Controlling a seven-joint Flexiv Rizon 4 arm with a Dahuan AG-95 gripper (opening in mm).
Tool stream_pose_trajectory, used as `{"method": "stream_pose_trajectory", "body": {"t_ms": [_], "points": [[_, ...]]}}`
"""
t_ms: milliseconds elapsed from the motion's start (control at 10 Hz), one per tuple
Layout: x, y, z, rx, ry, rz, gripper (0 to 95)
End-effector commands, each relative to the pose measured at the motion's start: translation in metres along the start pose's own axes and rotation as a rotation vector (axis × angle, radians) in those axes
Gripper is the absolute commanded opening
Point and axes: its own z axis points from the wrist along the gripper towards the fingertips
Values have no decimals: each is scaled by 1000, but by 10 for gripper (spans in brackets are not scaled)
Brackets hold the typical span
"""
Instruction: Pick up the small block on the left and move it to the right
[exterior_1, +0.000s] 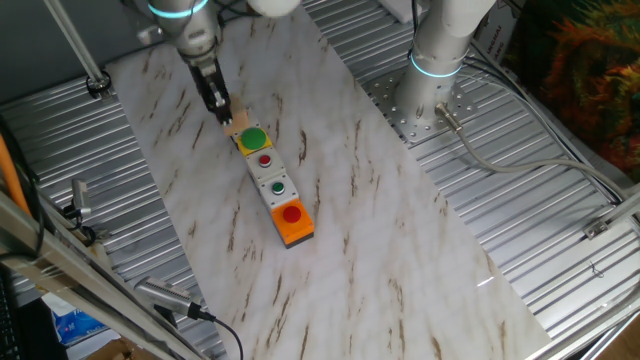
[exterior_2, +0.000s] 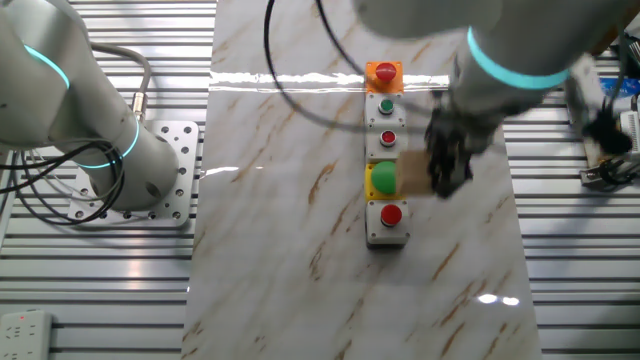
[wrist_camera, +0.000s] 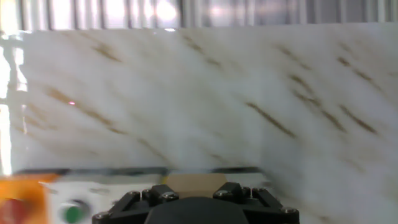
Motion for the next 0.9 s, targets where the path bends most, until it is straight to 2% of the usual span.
{"method": "stream_pose_trajectory", "body": {"t_ms": [100,300,500,700,900], "points": [[4,56,-1,-3,-16,32,0],[18,87,5,-6,-27,48,0],[30,108,11,-8,-30,58,0],[31,108,10,-22,-29,57,0],[31,108,10,-19,-32,56,0]]}}
